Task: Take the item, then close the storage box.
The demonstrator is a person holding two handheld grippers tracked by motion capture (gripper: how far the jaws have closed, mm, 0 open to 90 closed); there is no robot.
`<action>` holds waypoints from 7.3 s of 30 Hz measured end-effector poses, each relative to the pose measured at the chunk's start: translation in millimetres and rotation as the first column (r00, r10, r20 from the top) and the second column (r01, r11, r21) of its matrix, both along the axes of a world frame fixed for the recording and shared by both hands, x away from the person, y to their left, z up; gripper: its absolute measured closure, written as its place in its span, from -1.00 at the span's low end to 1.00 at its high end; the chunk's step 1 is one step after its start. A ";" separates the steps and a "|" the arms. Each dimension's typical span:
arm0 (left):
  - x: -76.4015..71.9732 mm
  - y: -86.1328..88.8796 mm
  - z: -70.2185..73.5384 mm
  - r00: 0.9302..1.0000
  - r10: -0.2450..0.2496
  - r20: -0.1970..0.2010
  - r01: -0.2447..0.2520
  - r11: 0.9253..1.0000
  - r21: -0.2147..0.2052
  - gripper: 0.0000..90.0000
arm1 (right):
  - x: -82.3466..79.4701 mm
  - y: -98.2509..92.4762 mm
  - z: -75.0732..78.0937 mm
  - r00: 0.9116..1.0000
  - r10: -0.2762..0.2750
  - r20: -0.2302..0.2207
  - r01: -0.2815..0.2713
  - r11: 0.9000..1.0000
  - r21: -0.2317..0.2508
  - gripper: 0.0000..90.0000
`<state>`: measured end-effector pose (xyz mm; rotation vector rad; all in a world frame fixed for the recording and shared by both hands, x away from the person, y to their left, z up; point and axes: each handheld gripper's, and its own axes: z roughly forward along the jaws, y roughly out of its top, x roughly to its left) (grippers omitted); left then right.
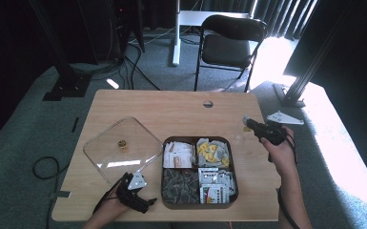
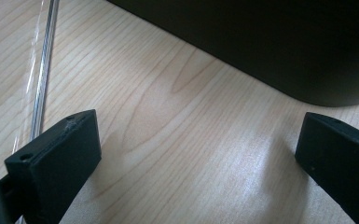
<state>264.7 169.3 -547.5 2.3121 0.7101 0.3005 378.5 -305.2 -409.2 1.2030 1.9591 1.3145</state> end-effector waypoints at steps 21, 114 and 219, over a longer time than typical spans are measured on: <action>0.0 0.0 0.0 1.000 0.000 0.000 0.000 1.000 0.000 -0.99 | 35.0 -9.7 -29.7 0.991 -0.101 -0.088 0.101 0.995 -0.008 0.91; 0.0 -0.1 -0.1 1.000 0.000 0.000 0.000 1.000 -0.001 -0.99 | -68.5 -11.8 -111.4 0.990 0.113 -0.081 -0.117 0.992 -0.045 -0.60; 62.4 65.7 28.5 0.917 0.396 0.052 -0.386 0.912 -0.140 -0.94 | -71.8 5.9 -141.6 0.957 0.151 -0.248 -0.206 0.955 -0.215 -0.72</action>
